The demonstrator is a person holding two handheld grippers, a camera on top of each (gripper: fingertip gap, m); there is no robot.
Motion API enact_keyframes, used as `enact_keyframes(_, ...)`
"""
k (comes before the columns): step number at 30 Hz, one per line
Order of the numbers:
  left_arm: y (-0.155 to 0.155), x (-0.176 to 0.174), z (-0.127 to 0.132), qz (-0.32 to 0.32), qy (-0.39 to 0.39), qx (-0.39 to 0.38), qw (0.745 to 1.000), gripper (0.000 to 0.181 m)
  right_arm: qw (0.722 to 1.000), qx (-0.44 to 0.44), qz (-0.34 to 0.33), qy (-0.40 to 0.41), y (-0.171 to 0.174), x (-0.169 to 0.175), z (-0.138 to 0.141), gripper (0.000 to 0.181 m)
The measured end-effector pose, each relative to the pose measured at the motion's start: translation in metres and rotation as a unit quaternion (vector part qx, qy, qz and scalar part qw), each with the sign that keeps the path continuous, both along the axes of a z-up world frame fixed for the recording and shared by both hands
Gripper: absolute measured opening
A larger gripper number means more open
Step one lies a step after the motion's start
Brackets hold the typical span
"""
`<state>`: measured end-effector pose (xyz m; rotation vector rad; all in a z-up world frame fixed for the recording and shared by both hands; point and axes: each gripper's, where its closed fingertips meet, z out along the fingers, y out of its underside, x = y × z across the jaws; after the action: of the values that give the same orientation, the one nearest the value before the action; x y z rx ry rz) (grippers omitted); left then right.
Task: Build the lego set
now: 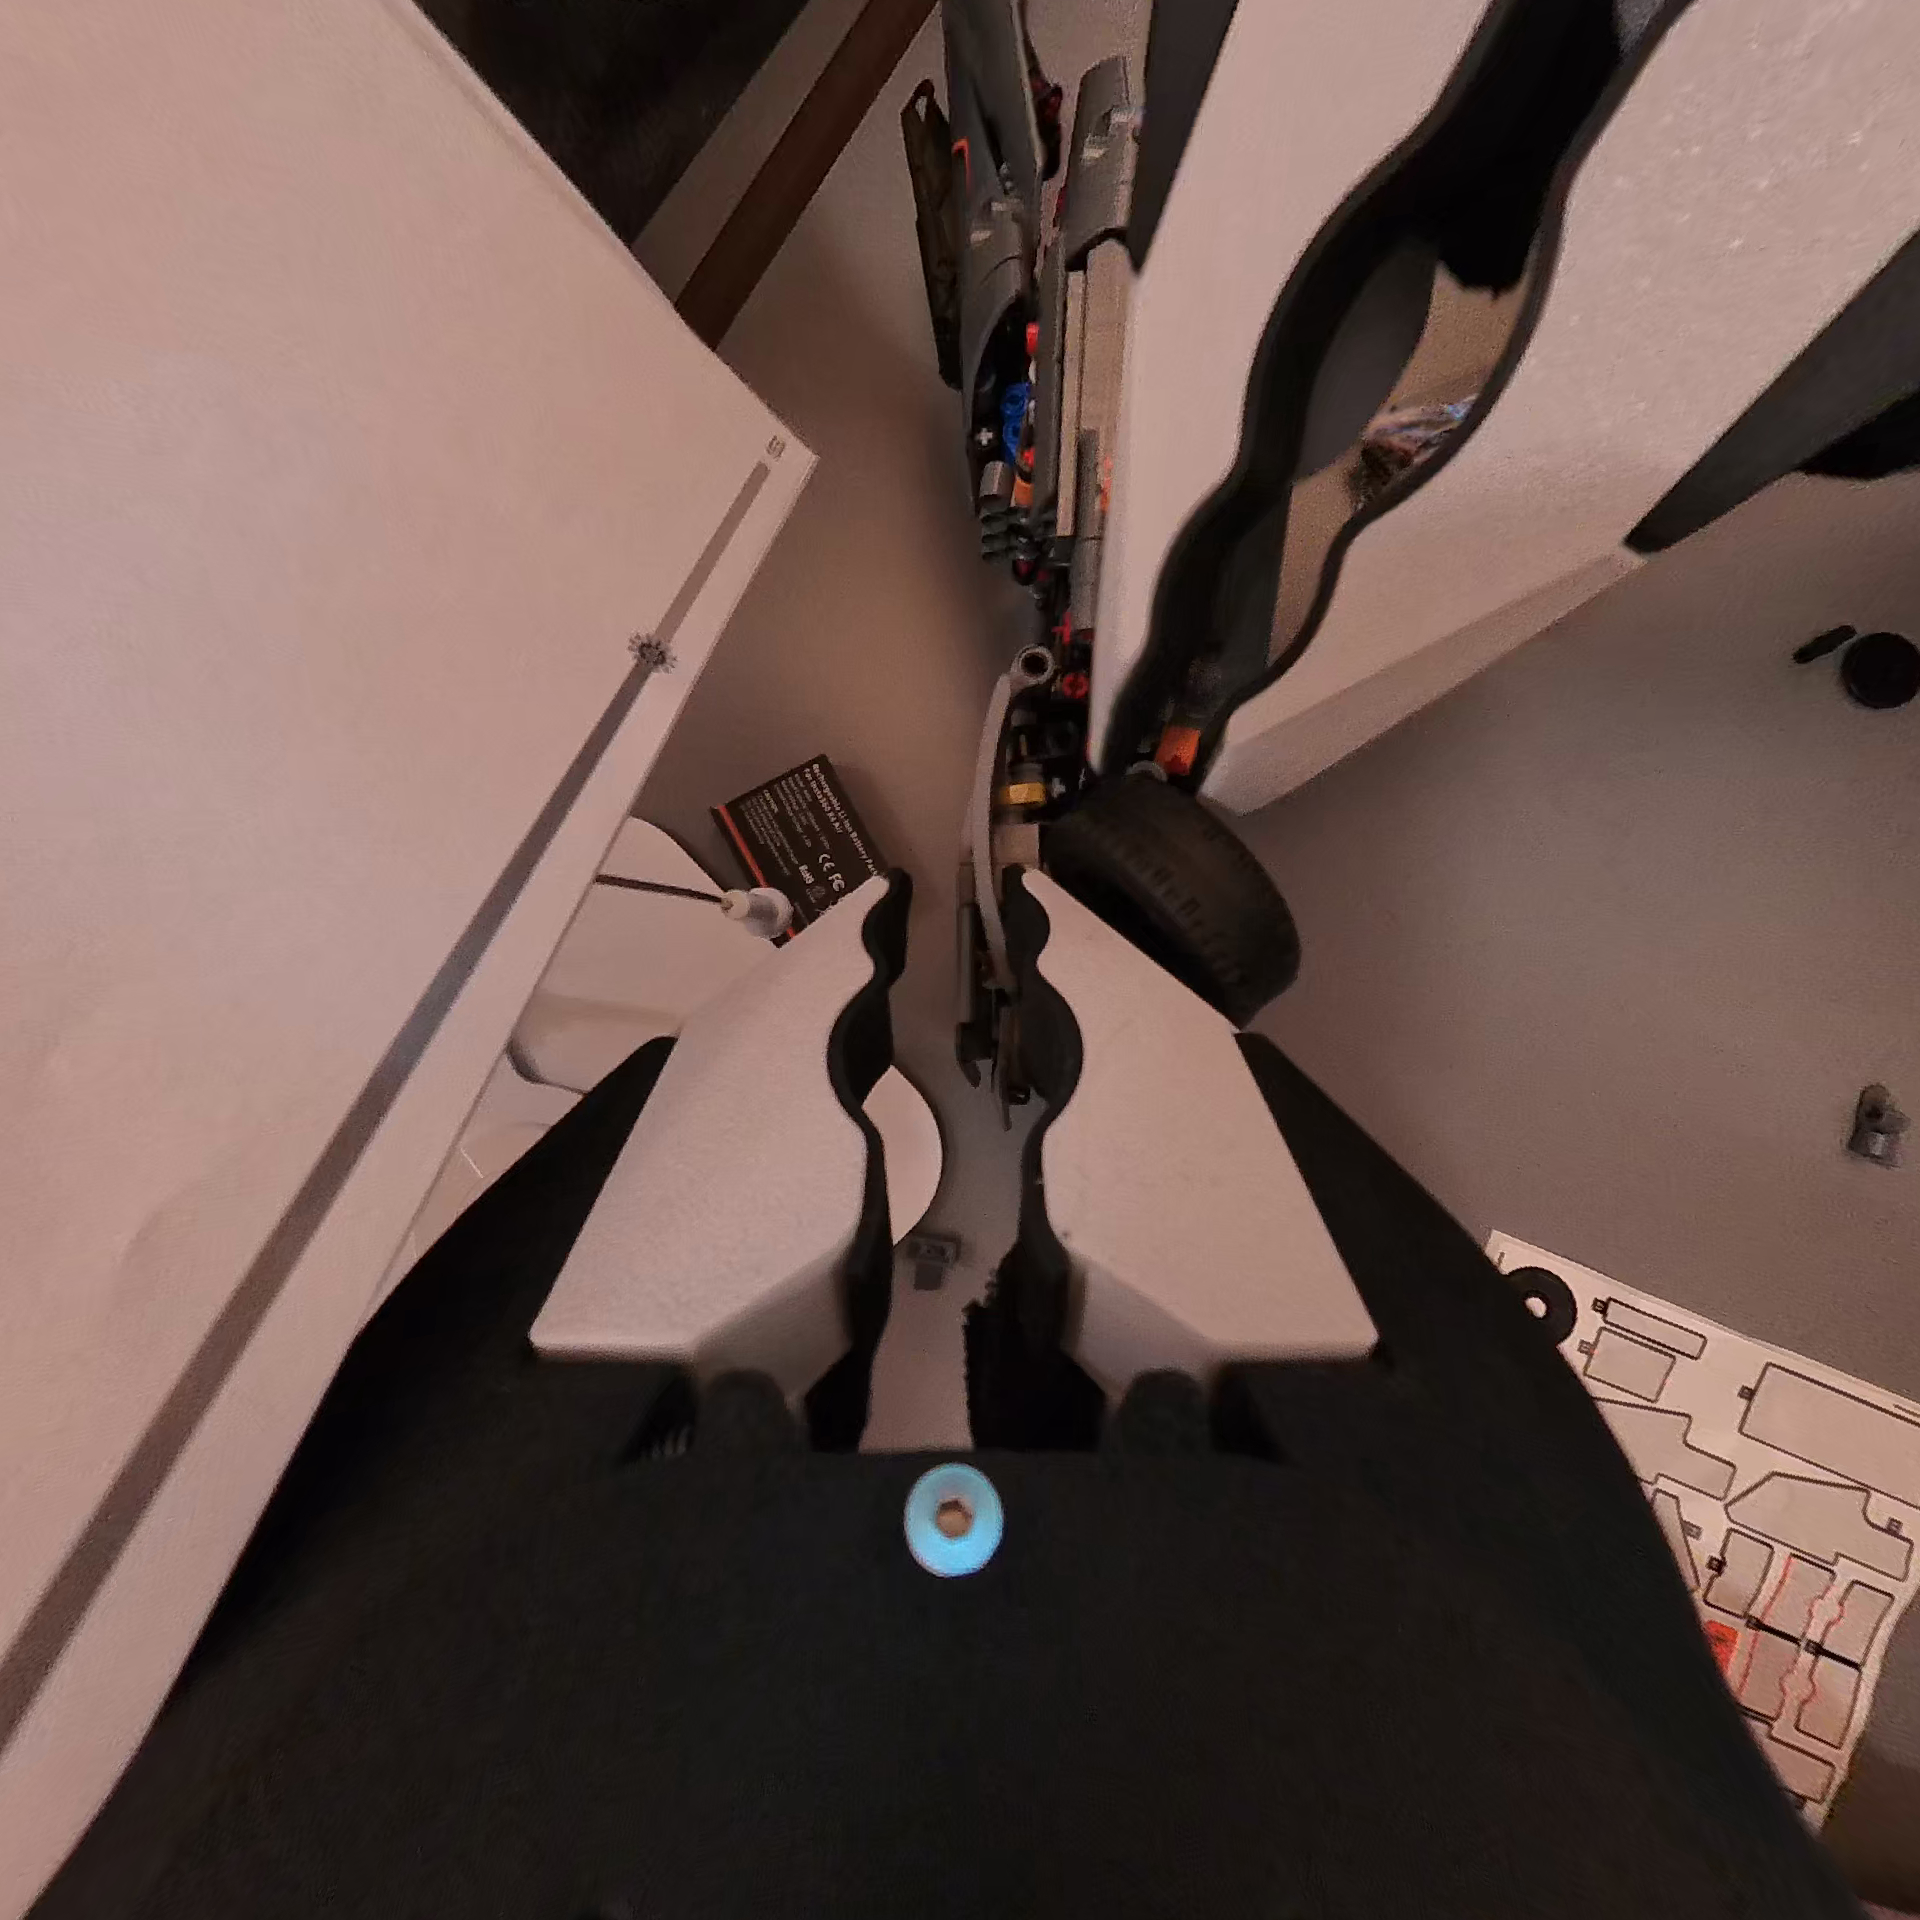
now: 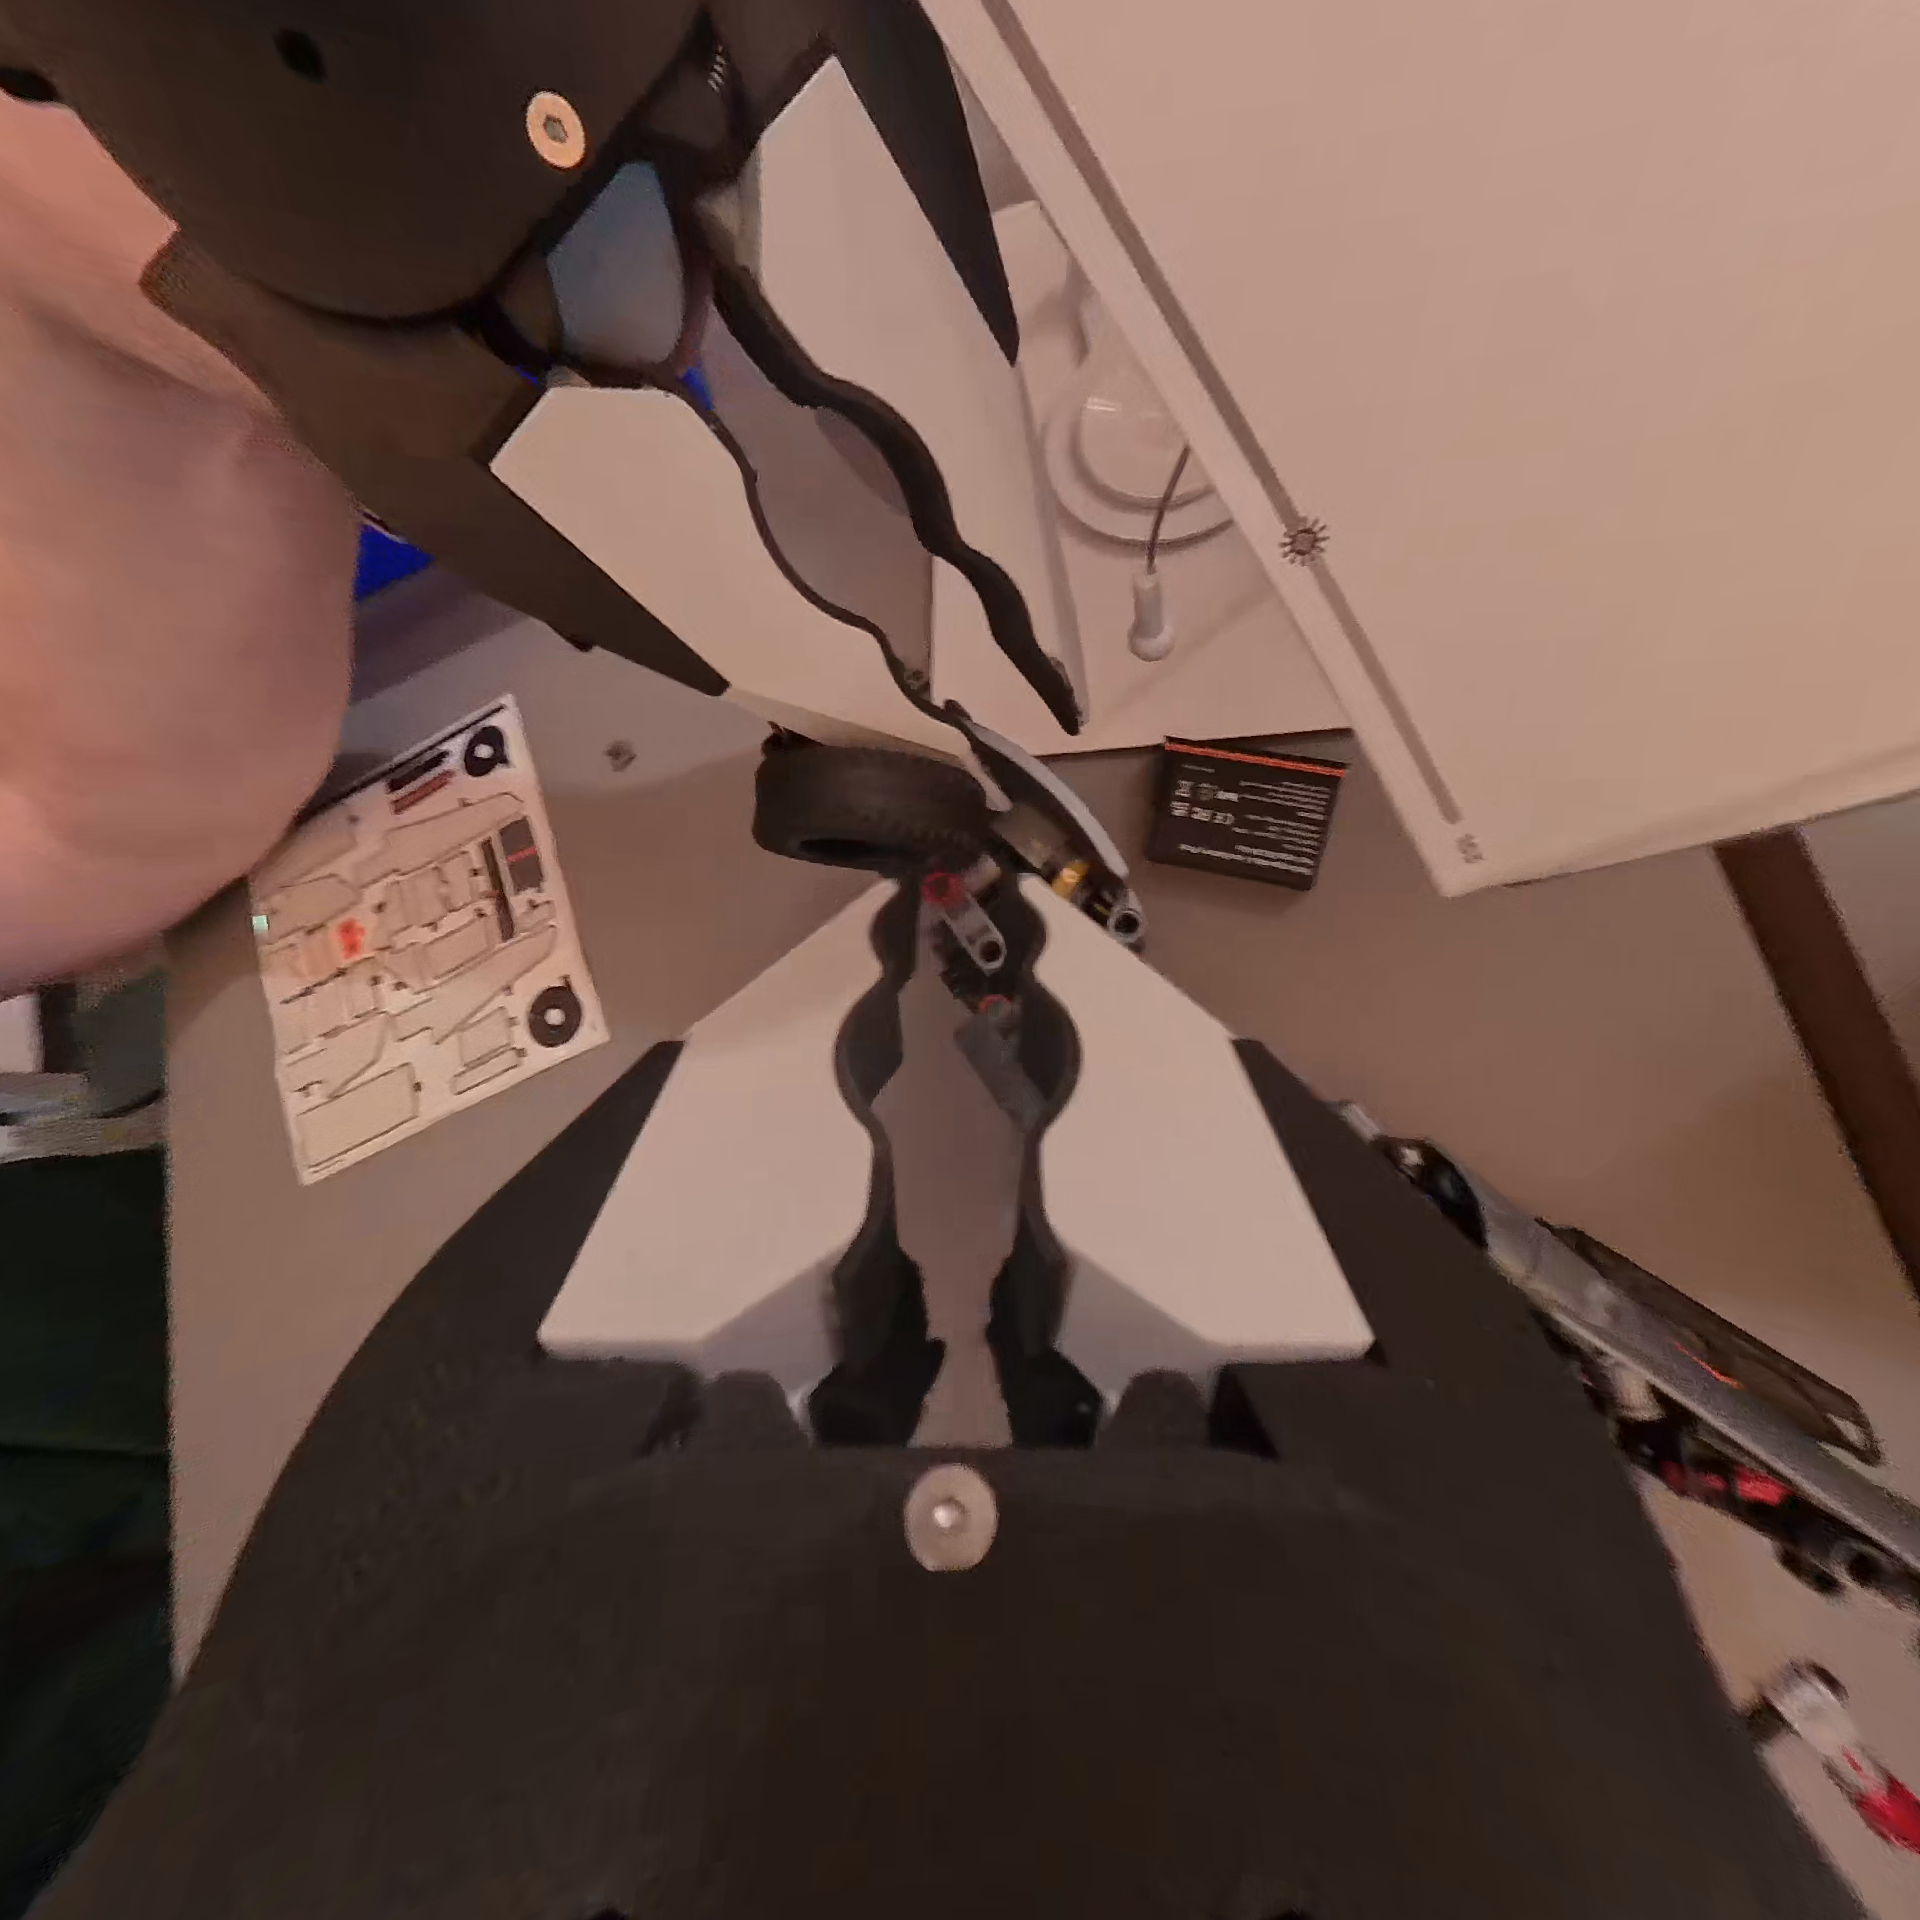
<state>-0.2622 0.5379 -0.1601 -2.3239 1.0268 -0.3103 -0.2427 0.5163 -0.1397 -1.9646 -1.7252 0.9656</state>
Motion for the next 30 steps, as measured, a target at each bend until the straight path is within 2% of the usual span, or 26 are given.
enact_keyframes(2,0.0,0.0,0.0,0.0,0.0,0.0,1.0,0.017,0.999,0.034,-0.003,-0.012,0.002,0.005,0.001,0.028)
enact_keyframes(7,0.0,0.0,0.0,0.002,0.003,0.001,1.0,0.017,0.995,0.097,0.01,0.0,-0.004,0.005,0.015,0.03)
enact_keyframes(9,0.0,0.0,0.0,0.003,0.003,0.001,1.0,0.017,0.992,0.123,0.016,-0.02,-0.005,0.004,0.012,0.024)
enact_keyframes(12,0.0,0.0,0.0,0.003,0.005,0.002,1.0,0.018,0.988,0.146,0.01,-0.056,0.001,0.004,0.001,0.024)
enact_keyframes(23,-0.001,-0.003,0.0,0.004,0.011,0.001,1.0,0.017,0.987,0.143,0.036,-0.07,-0.003,-0.002,-0.017,0.005)
enact_keyframes(30,-0.002,-0.005,0.0,0.004,0.012,-0.002,1.0,0.019,0.981,0.17,0.045,-0.086,-0.005,-0.004,-0.018,0.005)
